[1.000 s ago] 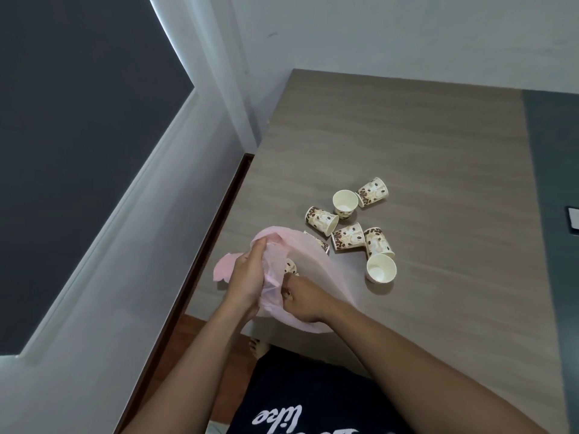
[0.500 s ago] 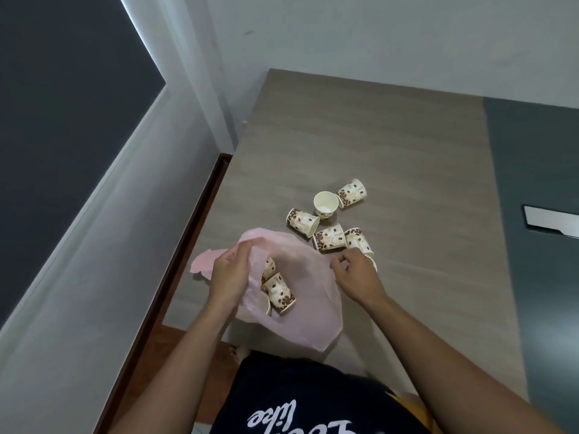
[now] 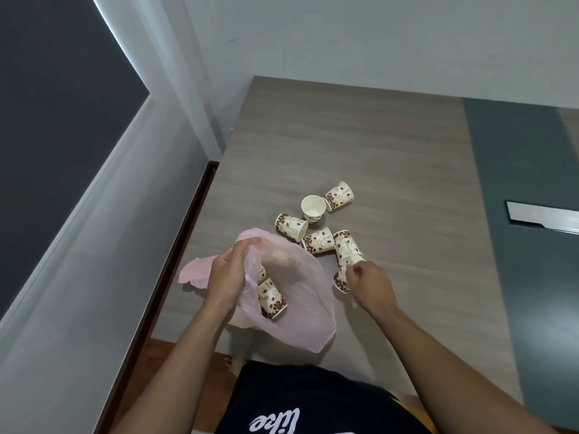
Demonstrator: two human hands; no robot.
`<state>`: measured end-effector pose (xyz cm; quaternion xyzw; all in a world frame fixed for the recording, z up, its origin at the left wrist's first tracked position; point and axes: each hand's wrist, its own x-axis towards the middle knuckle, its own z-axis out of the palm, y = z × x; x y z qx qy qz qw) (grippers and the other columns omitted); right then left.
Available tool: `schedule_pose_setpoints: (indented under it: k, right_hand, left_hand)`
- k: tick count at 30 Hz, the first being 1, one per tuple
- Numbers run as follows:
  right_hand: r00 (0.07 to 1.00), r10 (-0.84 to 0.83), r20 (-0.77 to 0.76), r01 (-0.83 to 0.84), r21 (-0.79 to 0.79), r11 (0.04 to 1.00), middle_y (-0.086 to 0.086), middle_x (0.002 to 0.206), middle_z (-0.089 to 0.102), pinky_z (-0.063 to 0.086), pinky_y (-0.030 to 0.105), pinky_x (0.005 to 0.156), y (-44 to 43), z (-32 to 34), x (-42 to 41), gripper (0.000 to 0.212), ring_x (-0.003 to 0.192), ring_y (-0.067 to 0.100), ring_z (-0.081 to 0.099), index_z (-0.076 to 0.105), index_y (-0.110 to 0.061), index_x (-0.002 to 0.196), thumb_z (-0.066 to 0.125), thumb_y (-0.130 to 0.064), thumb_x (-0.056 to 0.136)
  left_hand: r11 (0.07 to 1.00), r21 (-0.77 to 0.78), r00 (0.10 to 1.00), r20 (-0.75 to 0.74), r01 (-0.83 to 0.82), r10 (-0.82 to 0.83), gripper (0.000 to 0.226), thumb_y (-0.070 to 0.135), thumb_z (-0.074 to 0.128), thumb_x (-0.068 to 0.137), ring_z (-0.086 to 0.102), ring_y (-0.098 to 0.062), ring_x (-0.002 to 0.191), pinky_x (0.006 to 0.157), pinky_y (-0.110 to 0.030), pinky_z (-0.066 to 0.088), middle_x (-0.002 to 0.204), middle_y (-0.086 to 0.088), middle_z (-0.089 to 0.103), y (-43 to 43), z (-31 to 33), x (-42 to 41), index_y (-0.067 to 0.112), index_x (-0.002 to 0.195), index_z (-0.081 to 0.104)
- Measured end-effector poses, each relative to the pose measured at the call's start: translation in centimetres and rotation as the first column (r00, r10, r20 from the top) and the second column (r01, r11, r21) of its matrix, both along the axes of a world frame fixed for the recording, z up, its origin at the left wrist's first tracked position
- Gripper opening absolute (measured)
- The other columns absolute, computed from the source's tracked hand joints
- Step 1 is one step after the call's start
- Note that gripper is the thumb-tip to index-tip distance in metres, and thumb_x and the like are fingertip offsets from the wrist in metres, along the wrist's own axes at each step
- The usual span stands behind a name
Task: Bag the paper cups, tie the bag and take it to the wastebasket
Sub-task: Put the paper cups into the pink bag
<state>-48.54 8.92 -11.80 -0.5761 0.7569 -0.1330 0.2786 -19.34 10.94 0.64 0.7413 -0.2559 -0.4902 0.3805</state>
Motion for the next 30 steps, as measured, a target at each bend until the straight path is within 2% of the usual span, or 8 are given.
schedule_pose_setpoints:
  k: [5, 10, 14, 17, 20, 23, 27, 30]
  right_hand:
    - [0.97, -0.065, 0.236, 0.112, -0.189, 0.976, 0.002, 0.062, 0.069, 0.049, 0.036, 0.063, -1.8, 4.6, 0.9, 0.047, 0.06, 0.02, 0.063, 0.062, -0.012, 0.067, 0.062, -0.035, 0.107]
    - [0.835, 0.172, 0.523, -0.157, -0.073, 0.985, 0.004, 0.074, 0.076, 0.06, 0.043, 0.067, -0.9, 7.3, 5.5, 0.036, 0.071, 0.025, 0.074, 0.069, -0.021, 0.076, 0.065, -0.034, 0.109]
    - [0.78, 0.332, 0.53, -0.373, -0.032, 0.927, -0.006, 0.087, 0.079, 0.059, 0.027, 0.078, -0.1, 7.2, 9.9, 0.02, 0.08, 0.006, 0.074, 0.074, -0.021, 0.094, 0.066, -0.032, 0.108]
    - [0.754, 0.43, 0.497, -0.497, 0.003, 0.868, -0.007, 0.1, 0.078, 0.061, 0.031, 0.082, 0.0, 6.5, 12.6, 0.011, 0.089, 0.008, 0.073, 0.072, -0.02, 0.105, 0.064, -0.027, 0.106]
    - [0.719, 0.518, 0.463, -0.602, 0.043, 0.798, 0.002, 0.113, 0.077, 0.055, 0.026, 0.08, -0.2, 5.5, 14.5, 0.026, 0.091, 0.013, 0.066, 0.07, -0.016, 0.118, 0.062, -0.006, 0.095]
    - [0.712, 0.529, 0.462, -0.66, 0.182, 0.729, -0.005, 0.097, 0.065, 0.047, 0.027, 0.091, -0.6, 5.1, 16.0, 0.024, 0.089, 0.007, 0.056, 0.063, -0.022, 0.103, 0.07, 0.001, 0.098]
    - [0.715, 0.54, 0.445, -0.646, 0.124, 0.753, 0.002, 0.126, 0.07, 0.058, 0.039, 0.101, -1.4, 4.7, 16.8, 0.044, 0.111, 0.017, 0.066, 0.064, -0.018, 0.132, 0.069, -0.018, 0.089]
    - [0.709, 0.525, 0.471, -0.609, 0.036, 0.792, -0.001, 0.117, 0.073, 0.058, 0.035, 0.093, -1.9, 5.1, 15.8, 0.019, 0.102, 0.015, 0.07, 0.075, -0.023, 0.103, 0.061, -0.023, 0.09]
  left_hand:
    - [1.0, -0.004, 0.999, 0.037, -0.03, 0.031, 0.036, 0.049, 0.059, 0.107, 0.072, -0.02, 0.095, 0.077, -0.035, 0.055, 0.096, 0.0, 0.078, -0.3, 0.3, 0.1, 0.025, 0.106, 0.086]
    - [1.0, 0.008, 0.997, 0.074, -0.025, 0.024, 0.043, 0.054, 0.061, 0.107, 0.071, -0.018, 0.087, 0.07, -0.033, 0.051, 0.086, 0.0, 0.078, -0.7, 0.5, 0.4, 0.018, 0.094, 0.081]
    - [1.0, 0.014, 0.997, 0.071, 0.026, -0.027, 0.046, 0.052, 0.06, 0.106, 0.062, -0.021, 0.074, 0.066, -0.033, 0.046, 0.072, -0.002, 0.063, -1.0, 0.6, 0.3, 0.015, 0.08, 0.069]
    - [0.996, 0.009, 0.995, 0.052, 0.084, -0.084, 0.049, 0.047, 0.057, 0.108, 0.065, -0.022, 0.076, 0.071, -0.035, 0.049, 0.072, -0.007, 0.067, -0.9, 0.7, 0.1, 0.007, 0.085, 0.072]
    - [0.997, 0.006, 0.996, 0.04, 0.082, -0.082, 0.05, 0.046, 0.056, 0.111, 0.075, -0.024, 0.089, 0.073, -0.033, 0.054, 0.095, -0.019, 0.08, -0.8, 0.9, -0.3, 0.002, 0.103, 0.078]
    - [0.996, 0.004, 0.995, 0.05, 0.091, -0.091, 0.054, 0.049, 0.053, 0.113, 0.071, -0.023, 0.091, 0.073, -0.031, 0.051, 0.103, -0.024, 0.075, -1.1, 1.1, -0.3, 0.0, 0.111, 0.075]
    - [0.997, -0.016, 0.995, 0.069, 0.07, -0.069, 0.05, 0.05, 0.056, 0.11, 0.074, -0.03, 0.096, 0.077, -0.036, 0.054, 0.101, -0.022, 0.076, -1.5, 0.9, 0.5, 0.004, 0.107, 0.078]
    - [0.999, -0.02, 0.994, 0.097, 0.044, -0.042, 0.052, 0.047, 0.057, 0.108, 0.067, -0.023, 0.076, 0.069, -0.036, 0.051, 0.073, -0.009, 0.066, -1.8, 0.1, 1.5, 0.003, 0.083, 0.071]
